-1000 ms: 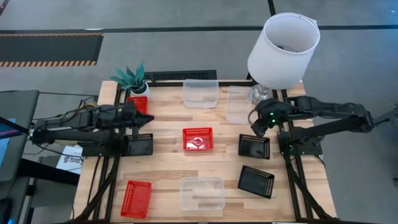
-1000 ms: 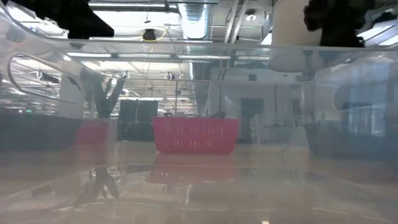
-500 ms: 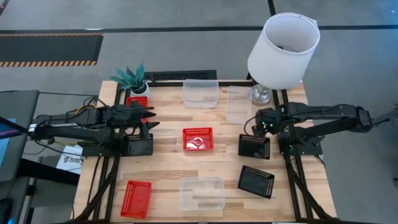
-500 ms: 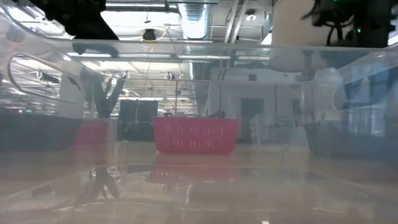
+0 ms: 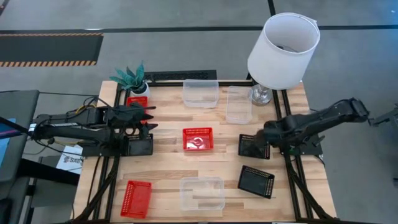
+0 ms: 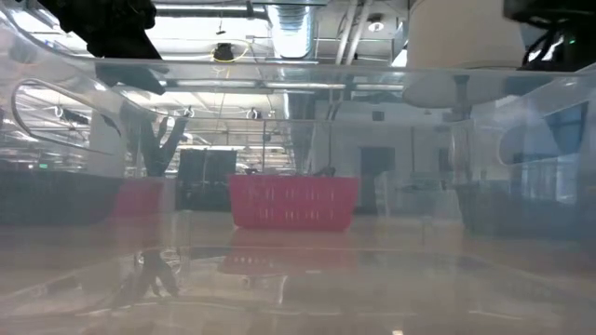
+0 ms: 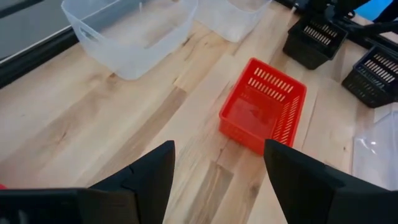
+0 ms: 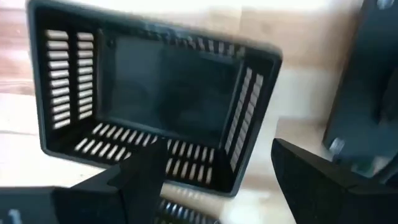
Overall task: Stack baskets by color
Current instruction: Stack the top right black bin on the top left black bin
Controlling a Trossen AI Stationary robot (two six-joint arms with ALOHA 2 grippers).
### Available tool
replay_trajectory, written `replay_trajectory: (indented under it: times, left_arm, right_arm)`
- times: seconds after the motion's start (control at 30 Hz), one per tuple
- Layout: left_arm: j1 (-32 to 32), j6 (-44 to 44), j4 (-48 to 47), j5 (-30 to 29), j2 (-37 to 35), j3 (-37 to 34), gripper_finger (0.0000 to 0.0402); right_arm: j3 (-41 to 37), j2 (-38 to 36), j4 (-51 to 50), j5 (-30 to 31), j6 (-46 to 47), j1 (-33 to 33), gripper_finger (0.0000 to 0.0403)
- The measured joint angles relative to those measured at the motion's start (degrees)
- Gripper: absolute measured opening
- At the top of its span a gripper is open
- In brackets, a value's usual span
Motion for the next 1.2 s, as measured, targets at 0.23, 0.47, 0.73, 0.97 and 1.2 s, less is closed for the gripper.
replay_trajectory:
  times: [0.23,0.47,0.73,0.97,1.2]
  left_arm:
    - [0.00,1.80,-0.94,0.89,-0.02,0.00,0.0233]
    - [0.00,2.84,-0.93,1.04,-0.02,0.00,0.0233]
    - [0.00,1.83,-1.80,2.58,-0.04,0.00,0.0233]
    - [0.00,-0.66,-7.69,2.12,-0.04,0.00,0.0233]
    - [0.00,-0.13,-7.51,0.70,-0.07,0.00,0.0233]
  right_arm:
    - [-0.63,8.17,0.97,1.73,12.52,9.88,0.0306]
    - [-0.66,15.52,3.81,4.64,14.55,11.44,0.0298]
    - [-0.66,20.04,6.10,5.16,15.30,10.11,0.0120]
    - [-0.21,21.26,6.31,7.91,18.25,10.46,0.0017]
    - [8.09,15.90,-1.30,17.47,19.33,10.04,0.0007]
